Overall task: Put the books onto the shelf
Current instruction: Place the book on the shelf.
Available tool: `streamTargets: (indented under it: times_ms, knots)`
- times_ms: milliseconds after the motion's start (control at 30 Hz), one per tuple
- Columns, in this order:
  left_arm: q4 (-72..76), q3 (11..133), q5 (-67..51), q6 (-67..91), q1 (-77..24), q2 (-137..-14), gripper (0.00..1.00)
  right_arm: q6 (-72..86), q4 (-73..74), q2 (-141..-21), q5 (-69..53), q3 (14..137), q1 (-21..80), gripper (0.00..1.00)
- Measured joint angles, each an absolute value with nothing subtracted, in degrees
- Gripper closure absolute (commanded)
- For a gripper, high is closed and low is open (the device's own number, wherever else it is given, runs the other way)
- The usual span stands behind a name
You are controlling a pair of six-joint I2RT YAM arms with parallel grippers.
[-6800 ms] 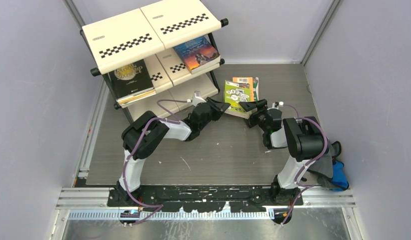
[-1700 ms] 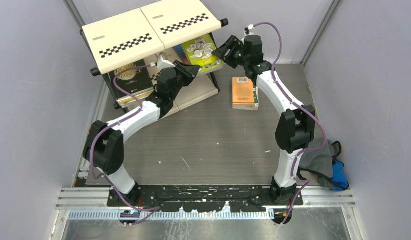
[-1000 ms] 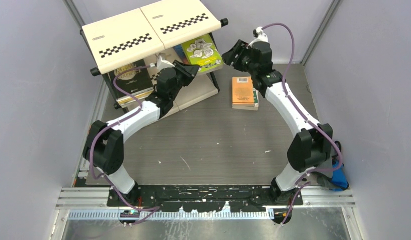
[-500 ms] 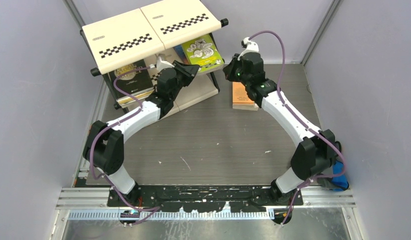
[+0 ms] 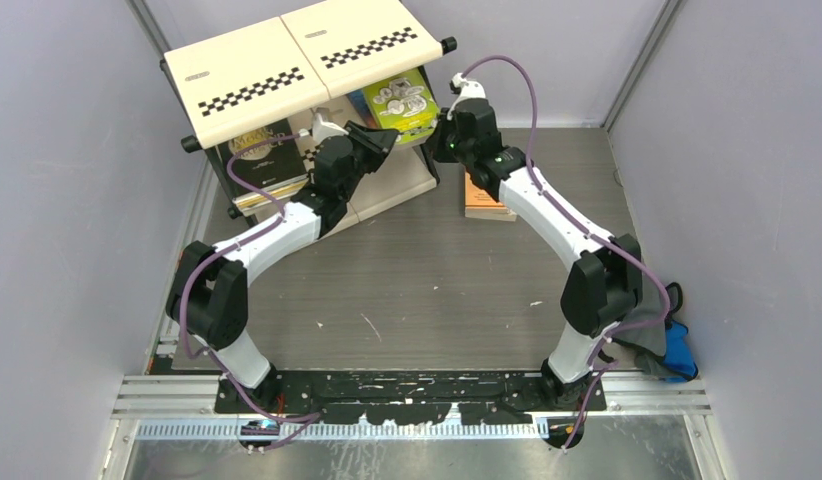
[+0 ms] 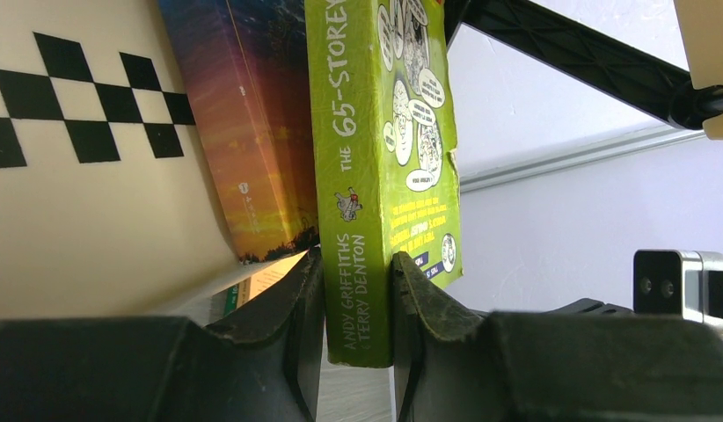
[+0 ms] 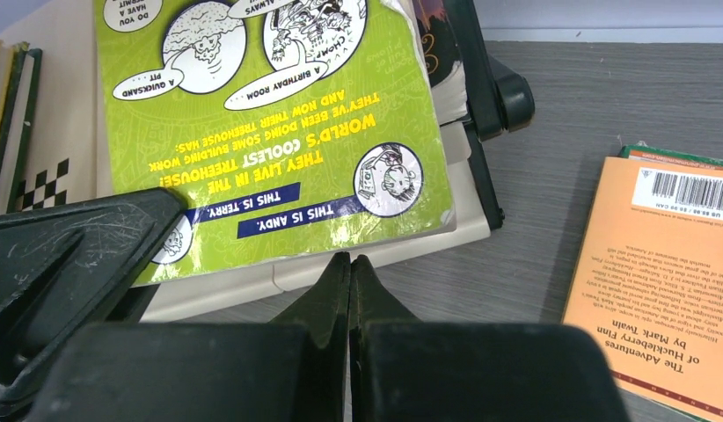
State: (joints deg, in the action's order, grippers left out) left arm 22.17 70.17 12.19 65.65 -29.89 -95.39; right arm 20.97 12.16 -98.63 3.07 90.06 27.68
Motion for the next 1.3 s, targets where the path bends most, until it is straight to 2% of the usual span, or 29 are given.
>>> streamTargets:
  times_ms: [200, 533, 667, 800, 900, 967, 1033, 1300]
  knots:
    - [22.22, 70.17, 13.1, 65.65, -29.74, -95.39, 0.95, 20.43, 14.66, -100.68, 3.11, 93.69, 28.18, 0.99]
    - [21.91, 70.17, 13.91, 65.6, -29.28, -95.39, 0.77, 19.86, 15.49, -102.78, 3.18, 95.94, 29.23, 0.99]
    - [21.91, 70.17, 13.91, 65.58, -29.28, -95.39, 0.75, 19.79, 15.38, -102.78, 3.46, 95.88, 29.87, 0.98]
    - [21.91, 70.17, 13.89, 65.58, -29.28, -95.39, 0.8, 19.97, 13.54, -102.06, 3.9, 93.8, 30.22, 0.74]
    - [21.91, 70.17, 13.89, 65.58, -29.28, -95.39, 0.82, 21.17, 11.73, -100.14, 3.88, 89.84, 30.26, 0.49]
    - [21.91, 70.17, 13.89, 65.58, -29.28, -95.39, 0.83, 22.24, 9.98, -98.39, 3.55, 86.61, 30.26, 0.41]
    - [21.91, 70.17, 13.89, 65.58, -29.28, -95.39, 0.84, 23.33, 7.7, -96.92, 3.09, 83.79, 30.24, 0.37]
    - [21.71, 70.17, 13.89, 65.58, -29.28, -95.33, 0.85, 31.03, -6.0, -93.25, -3.25, 74.08, 26.59, 0.37]
